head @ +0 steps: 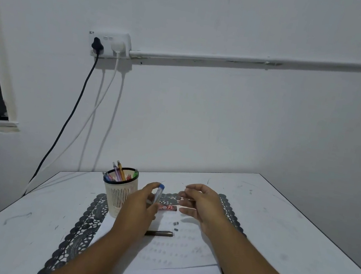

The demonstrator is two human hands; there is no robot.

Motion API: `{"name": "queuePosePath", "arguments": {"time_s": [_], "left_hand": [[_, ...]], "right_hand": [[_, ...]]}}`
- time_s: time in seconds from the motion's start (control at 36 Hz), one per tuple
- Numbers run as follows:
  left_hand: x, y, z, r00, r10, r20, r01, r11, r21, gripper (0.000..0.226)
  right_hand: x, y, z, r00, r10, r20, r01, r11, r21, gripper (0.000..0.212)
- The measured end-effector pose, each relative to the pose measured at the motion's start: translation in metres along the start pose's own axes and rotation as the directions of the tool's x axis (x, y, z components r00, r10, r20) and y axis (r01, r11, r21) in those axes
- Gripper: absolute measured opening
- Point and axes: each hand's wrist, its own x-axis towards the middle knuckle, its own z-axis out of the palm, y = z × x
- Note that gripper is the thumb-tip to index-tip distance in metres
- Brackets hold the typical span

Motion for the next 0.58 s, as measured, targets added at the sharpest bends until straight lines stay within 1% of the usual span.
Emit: {"name": "queuePosePath", "arguments": {"time_s": [0.08,0.14,0.17,0.22,0.31,0.39,0.44,0.5,0.56,0.58], "left_hand": [[0.007,0.001,0.001,0.999,0.032,0.028,-0.036,0.986,0.162,0.052],[0.013,0.002,0.003,0.996,0.059,0.062,-0.075,0.949,0.306,0.044],[0.016,0.002,0.004,0.994,0.078,0.082,-0.104,0.916,0.387,0.037],[0.023,0.002,0.007,0.987,0.101,0.125,-0.153,0.82,0.552,0.026],[0.03,0.004,0.012,0.976,0.083,0.202,-0.204,0.672,0.712,0.025],[0.035,0.002,0.015,0.966,0.071,0.249,-0.241,0.598,0.764,0.028],[0.038,-0.001,0.016,0.966,0.061,0.253,-0.241,0.574,0.783,0.026],[0.041,-0.004,0.017,0.959,0.061,0.275,-0.262,0.549,0.793,0.03],[0.038,-0.001,0.014,0.948,0.091,0.303,-0.301,0.556,0.775,0.039],[0.036,0.001,0.012,0.943,0.123,0.308,-0.321,0.576,0.752,0.043]], "right_hand": [[0.004,0.002,-0.004,1.0,-0.007,-0.016,0.007,1.0,-0.001,0.011],[0.007,0.003,-0.007,0.999,-0.014,-0.03,0.014,1.0,-0.004,0.011],[0.008,0.003,-0.008,0.999,-0.016,-0.038,0.015,1.0,-0.007,0.01],[0.01,0.003,-0.01,0.998,-0.018,-0.053,0.017,1.0,-0.009,0.009],[0.011,0.003,-0.012,0.997,-0.022,-0.076,0.02,1.0,-0.021,0.008],[0.011,0.003,-0.014,0.996,-0.028,-0.082,0.026,0.999,-0.032,0.008],[0.011,0.004,-0.016,0.997,-0.037,-0.074,0.034,0.998,-0.045,0.009],[0.012,0.004,-0.016,0.996,-0.052,-0.071,0.047,0.996,-0.076,0.008],[0.013,0.006,-0.016,0.995,-0.067,-0.072,0.058,0.991,-0.122,0.007],[0.013,0.007,-0.015,0.995,-0.074,-0.07,0.063,0.987,-0.146,0.007]]}}
